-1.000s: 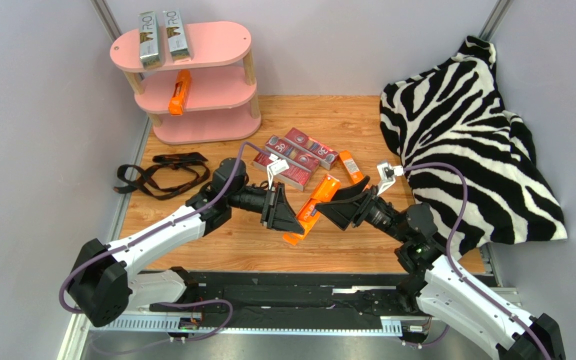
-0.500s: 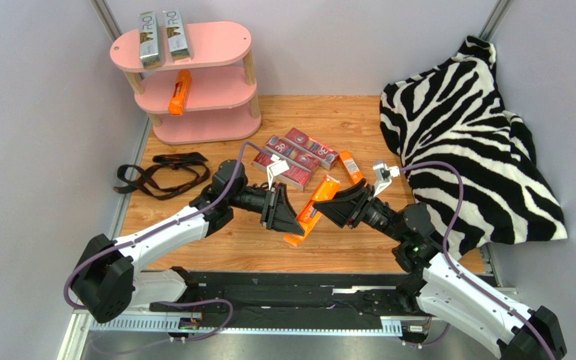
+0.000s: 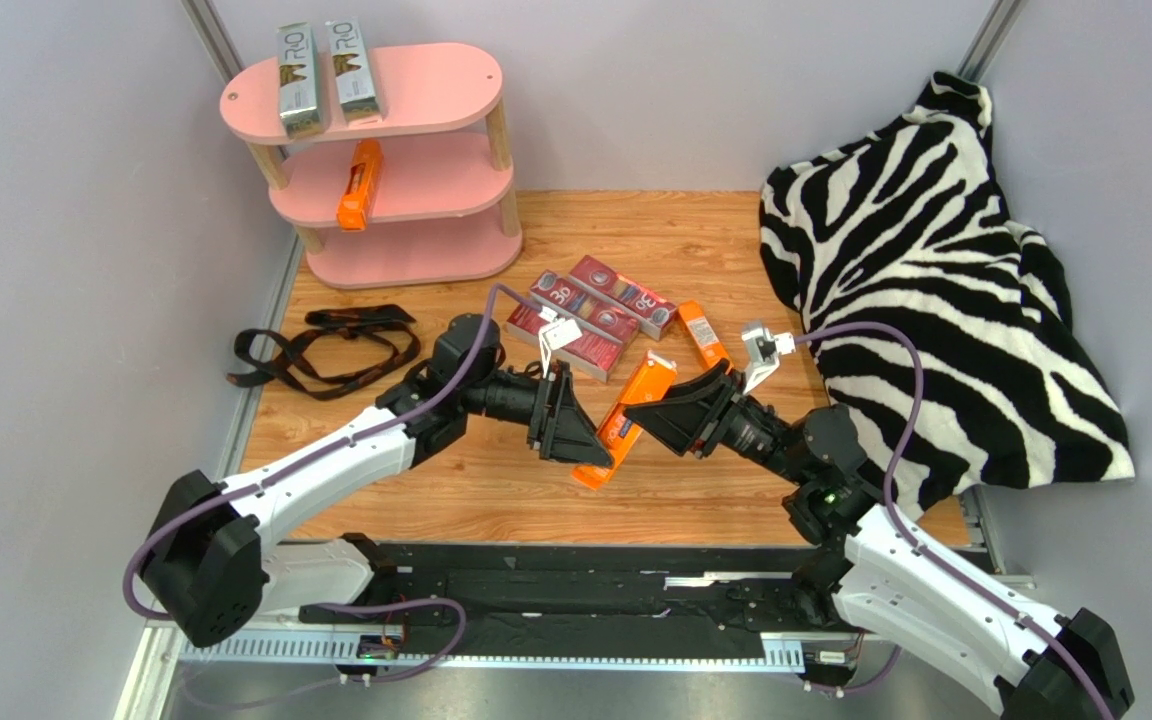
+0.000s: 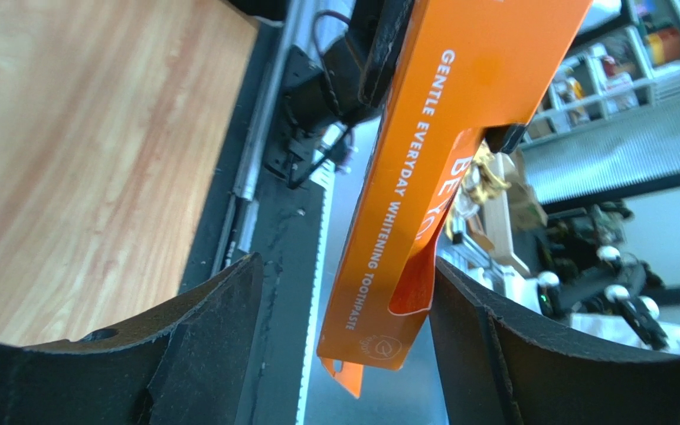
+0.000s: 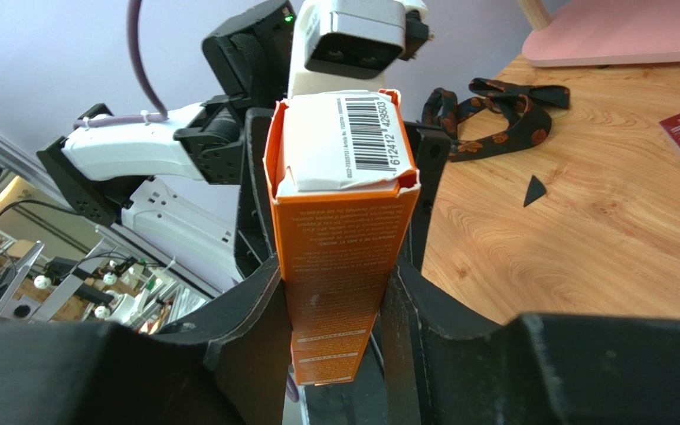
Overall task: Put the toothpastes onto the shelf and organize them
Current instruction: Pick up the toothpaste from the center of the board.
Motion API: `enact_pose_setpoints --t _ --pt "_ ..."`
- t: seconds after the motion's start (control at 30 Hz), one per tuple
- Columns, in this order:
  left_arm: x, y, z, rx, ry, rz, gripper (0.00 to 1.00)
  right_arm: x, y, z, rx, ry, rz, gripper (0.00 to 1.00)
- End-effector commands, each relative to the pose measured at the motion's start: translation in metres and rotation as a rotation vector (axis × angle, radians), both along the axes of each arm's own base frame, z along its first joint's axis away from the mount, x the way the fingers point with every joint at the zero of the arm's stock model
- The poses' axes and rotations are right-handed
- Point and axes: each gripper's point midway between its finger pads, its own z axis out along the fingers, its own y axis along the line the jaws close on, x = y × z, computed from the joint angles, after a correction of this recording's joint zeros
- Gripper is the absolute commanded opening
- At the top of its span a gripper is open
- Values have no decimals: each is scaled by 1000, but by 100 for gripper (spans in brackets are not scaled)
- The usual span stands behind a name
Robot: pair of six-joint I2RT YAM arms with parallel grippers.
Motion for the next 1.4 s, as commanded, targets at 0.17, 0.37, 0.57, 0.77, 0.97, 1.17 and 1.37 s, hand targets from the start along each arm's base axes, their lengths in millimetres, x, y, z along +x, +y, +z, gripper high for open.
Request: enact_pose_setpoints --t 0.17,0.37,0.57,0.77,0.97,1.17,1.37 --pt "47 16 59 12 -245 247 78 13 -25 33 107 -28 -171 31" --pt "65 13 93 -48 -284 289 79 15 -53 50 202 -9 -290 31" --pt "68 -2 117 -165 -276 236 80 14 -94 70 337 -22 -437 32" --pt "63 -11 132 -267 -259 168 82 13 -125 77 483 18 -525 32" --pt "48 -18 142 -328 -256 63 90 17 -142 73 573 62 -583 31" --pt "32 -32 140 -326 -246 -5 93 19 -138 77 590 54 -565 32" --pt "31 -47 128 -287 -231 -24 93 13 -121 90 549 20 -488 31"
